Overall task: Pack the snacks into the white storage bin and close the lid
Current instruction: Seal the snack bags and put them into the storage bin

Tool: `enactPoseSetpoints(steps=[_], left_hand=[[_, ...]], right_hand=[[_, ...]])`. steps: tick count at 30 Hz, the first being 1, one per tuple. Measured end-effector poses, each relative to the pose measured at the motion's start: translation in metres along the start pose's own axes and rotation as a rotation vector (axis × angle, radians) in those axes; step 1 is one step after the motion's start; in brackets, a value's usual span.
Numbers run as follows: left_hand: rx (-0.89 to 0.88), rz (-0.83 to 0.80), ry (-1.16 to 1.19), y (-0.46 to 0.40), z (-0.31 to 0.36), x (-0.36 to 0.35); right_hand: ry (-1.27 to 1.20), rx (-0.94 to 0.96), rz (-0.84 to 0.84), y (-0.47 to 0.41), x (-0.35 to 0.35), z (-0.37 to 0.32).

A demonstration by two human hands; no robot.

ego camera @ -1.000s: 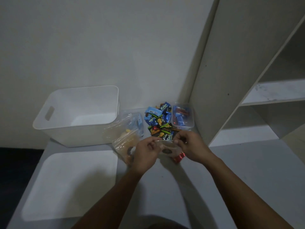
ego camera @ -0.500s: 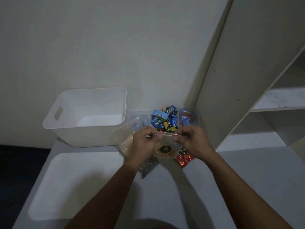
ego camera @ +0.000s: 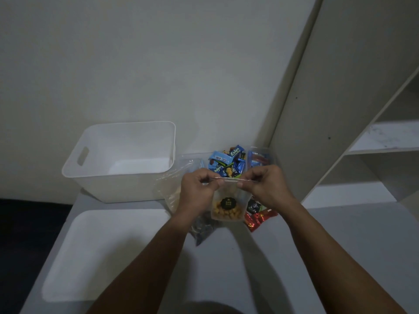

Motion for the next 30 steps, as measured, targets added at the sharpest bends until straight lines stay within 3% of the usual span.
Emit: enactPoseSetpoints(steps=[4, 9, 16, 24, 30], left_hand=[[-0.008, 0.007, 0.034, 0.001, 0.007, -0.001], [-0.036, -0.005, -0.001, -0.001, 0.017, -0.004], [0.014, -0.013, 0.061, -0.002, 0.017, 0.004], [-0.021, -0.01, -0.04, 0.001, 0.014, -0.008], [0.017, 0.033, 0.002, -0.002, 0.014, 0.004]], right_hand=[[-0.029, -0.021, 0.019, -0.006, 0.005, -0.002], [0.048, 0.052, -0.076, -0.008, 0.001, -0.012], [0.108, 0.071, -0.018, -0.011, 0.004, -0.008], [0.232, 0.112, -0.041, -0.011, -0.011, -0.002], [0.193, 0.133, -0.09, -0.009, -0.009, -0.001]])
Point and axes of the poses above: each hand's wrist, its own y-axis away from the middle knuckle, its own x-axis out of the back of the hand, z = x × y, the point moved 2 cm from there along -y, towards the middle knuckle, and after that the axes turned 15 degrees about -y, right-handed, at the moved point
